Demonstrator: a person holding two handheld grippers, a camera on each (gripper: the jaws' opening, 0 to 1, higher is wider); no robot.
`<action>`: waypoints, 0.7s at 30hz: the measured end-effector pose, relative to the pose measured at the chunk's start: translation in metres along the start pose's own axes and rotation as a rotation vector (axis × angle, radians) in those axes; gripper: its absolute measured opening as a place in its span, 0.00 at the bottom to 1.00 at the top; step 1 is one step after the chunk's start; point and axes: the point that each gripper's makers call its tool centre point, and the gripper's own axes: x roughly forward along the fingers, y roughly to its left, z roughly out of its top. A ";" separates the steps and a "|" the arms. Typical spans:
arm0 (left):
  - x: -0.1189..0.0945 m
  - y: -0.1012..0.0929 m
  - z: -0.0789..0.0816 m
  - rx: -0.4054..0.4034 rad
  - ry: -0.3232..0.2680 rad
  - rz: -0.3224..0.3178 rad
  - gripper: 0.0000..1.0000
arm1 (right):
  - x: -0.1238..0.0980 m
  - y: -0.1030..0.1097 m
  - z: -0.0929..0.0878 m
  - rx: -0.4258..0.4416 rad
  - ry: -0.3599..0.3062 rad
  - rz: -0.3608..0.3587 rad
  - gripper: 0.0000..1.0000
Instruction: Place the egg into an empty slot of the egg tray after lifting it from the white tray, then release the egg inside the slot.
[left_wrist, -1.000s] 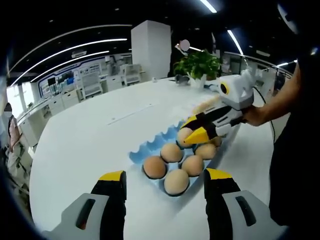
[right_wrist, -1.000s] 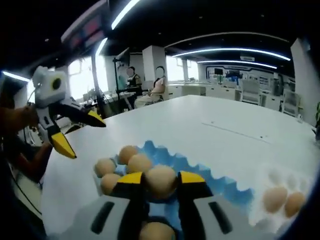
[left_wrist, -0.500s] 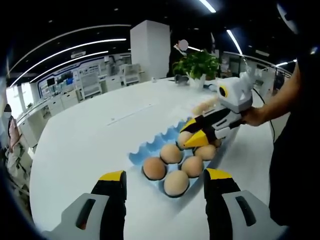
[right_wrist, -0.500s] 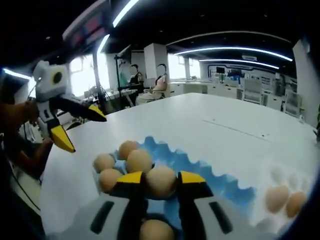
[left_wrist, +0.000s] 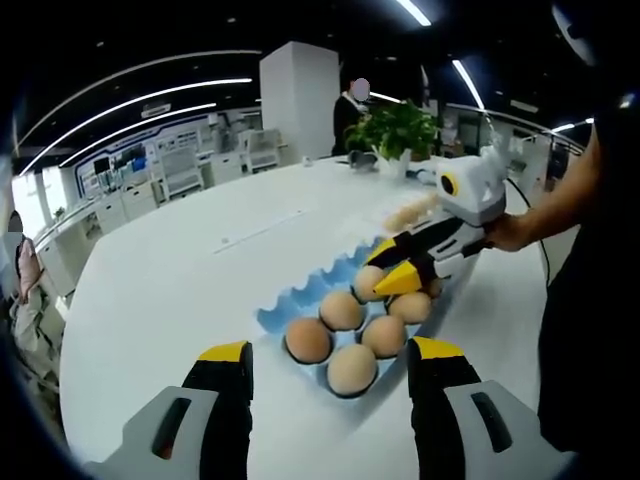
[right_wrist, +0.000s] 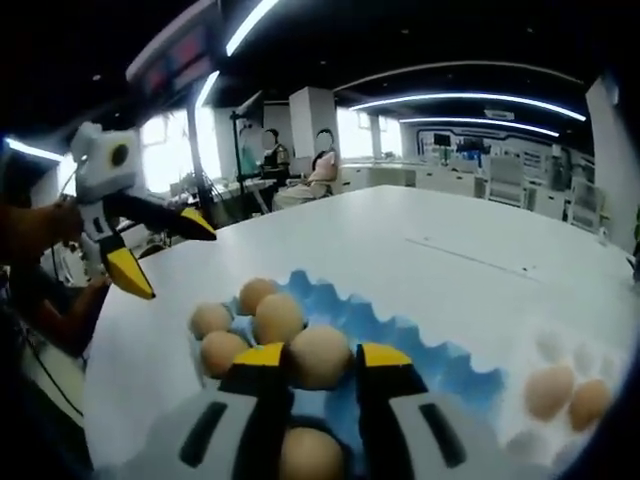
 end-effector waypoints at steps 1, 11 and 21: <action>0.001 0.000 0.001 0.000 -0.001 0.000 0.63 | -0.002 0.000 -0.001 -0.001 -0.001 -0.001 0.26; 0.002 0.000 0.002 0.002 -0.004 0.000 0.63 | -0.022 -0.015 -0.007 -0.006 -0.001 -0.047 0.25; 0.004 -0.001 0.004 0.004 -0.008 0.000 0.63 | -0.056 -0.054 -0.016 0.020 -0.011 -0.166 0.25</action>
